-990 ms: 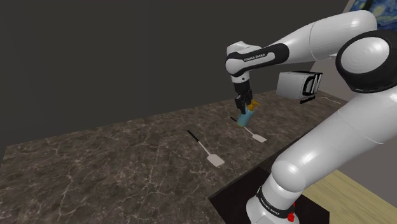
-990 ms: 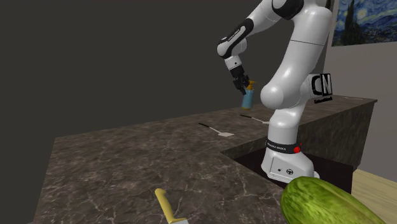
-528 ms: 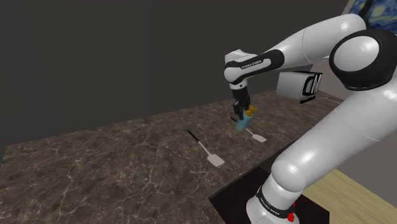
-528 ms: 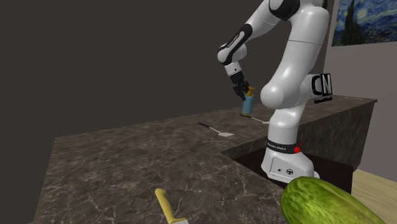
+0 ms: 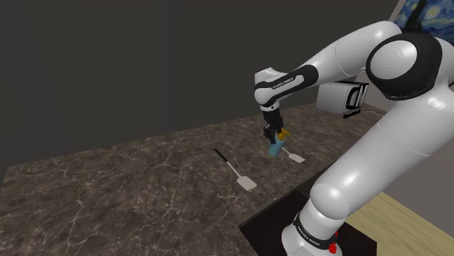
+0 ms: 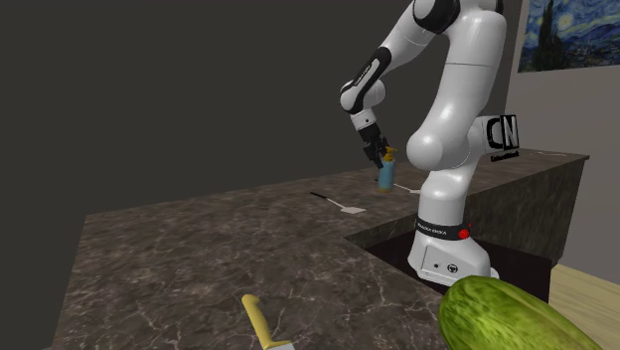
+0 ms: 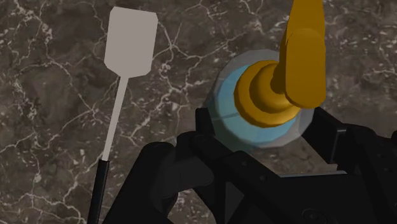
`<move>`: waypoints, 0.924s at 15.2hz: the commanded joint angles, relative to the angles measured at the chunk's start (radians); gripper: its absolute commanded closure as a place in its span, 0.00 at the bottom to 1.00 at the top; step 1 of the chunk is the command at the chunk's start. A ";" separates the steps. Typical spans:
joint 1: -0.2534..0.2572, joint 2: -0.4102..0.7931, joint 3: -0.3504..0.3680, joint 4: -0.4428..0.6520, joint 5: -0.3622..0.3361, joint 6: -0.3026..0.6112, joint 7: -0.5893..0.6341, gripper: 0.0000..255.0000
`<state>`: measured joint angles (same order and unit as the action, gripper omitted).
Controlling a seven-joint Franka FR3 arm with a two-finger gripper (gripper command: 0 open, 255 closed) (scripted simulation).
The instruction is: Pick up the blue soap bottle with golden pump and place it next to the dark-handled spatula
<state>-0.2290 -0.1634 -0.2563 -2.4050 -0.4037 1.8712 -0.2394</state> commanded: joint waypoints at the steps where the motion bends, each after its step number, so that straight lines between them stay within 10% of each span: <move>1: 0.000 0.016 -0.002 -0.012 -0.001 0.028 0.007 1.00; 10: -0.001 0.028 -0.004 -0.019 -0.002 0.046 0.011 1.00; 11: -0.001 0.028 -0.004 -0.019 -0.002 0.046 0.011 0.00; 14: -0.001 0.028 -0.004 -0.019 -0.002 0.046 0.011 0.00</move>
<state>-0.2301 -0.1357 -0.2599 -2.4241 -0.4057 1.9175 -0.2284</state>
